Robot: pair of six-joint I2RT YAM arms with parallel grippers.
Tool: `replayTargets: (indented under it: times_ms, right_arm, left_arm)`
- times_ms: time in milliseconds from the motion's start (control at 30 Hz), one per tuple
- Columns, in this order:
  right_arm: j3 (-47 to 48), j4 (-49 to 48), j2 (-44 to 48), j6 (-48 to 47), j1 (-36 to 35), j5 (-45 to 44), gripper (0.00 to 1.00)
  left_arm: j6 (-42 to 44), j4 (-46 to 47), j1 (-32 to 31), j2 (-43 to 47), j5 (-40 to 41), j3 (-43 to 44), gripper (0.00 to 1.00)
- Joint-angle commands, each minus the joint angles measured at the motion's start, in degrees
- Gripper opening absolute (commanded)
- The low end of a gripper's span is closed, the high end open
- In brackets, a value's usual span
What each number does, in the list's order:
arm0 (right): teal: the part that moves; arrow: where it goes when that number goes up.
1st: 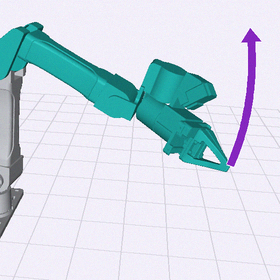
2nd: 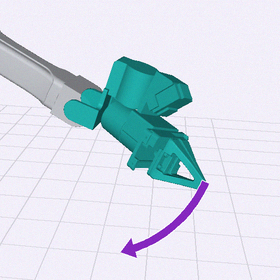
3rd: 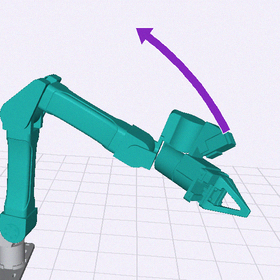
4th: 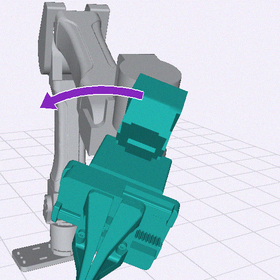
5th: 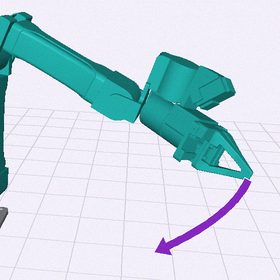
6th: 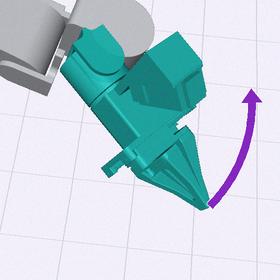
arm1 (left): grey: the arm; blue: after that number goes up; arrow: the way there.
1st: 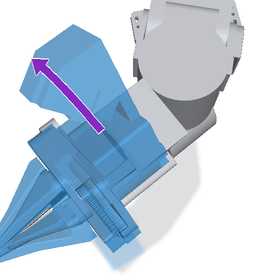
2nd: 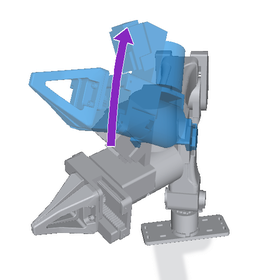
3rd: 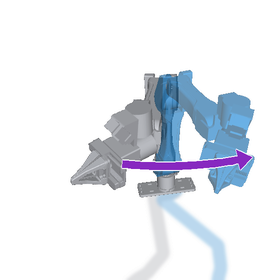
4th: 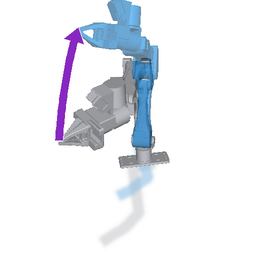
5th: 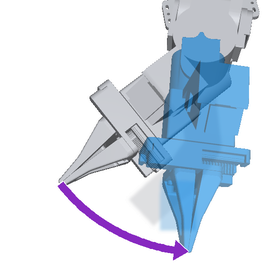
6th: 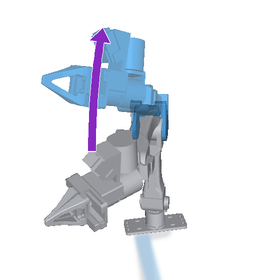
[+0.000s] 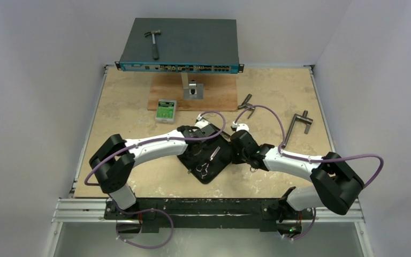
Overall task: Sort the hair-cutting tools
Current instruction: Place the haircut tool in the hairdressing tool bag.
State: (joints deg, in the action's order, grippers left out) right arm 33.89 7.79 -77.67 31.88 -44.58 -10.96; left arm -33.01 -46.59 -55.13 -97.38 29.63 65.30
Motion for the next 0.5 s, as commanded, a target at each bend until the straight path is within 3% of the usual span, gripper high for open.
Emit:
replayTargets:
  times_ms: [0, 267, 467]
  right_arm:
    - [2.6, 1.1, 0.5, -0.9, -0.1, -0.6, 0.00]
    - [3.0, 2.3, 0.8, -0.6, -0.2, -1.8, 0.00]
    - [4.9, 3.1, -0.6, -2.1, -0.1, -2.8, 0.00]
  left_arm:
    - [-2.0, 0.3, 0.8, 5.4, 2.2, -0.5, 0.03]
    - [-3.0, 2.1, 1.2, 6.8, 1.7, -1.6, 0.10]
    - [-6.0, 6.0, 6.9, 8.9, -0.4, -4.4, 0.16]
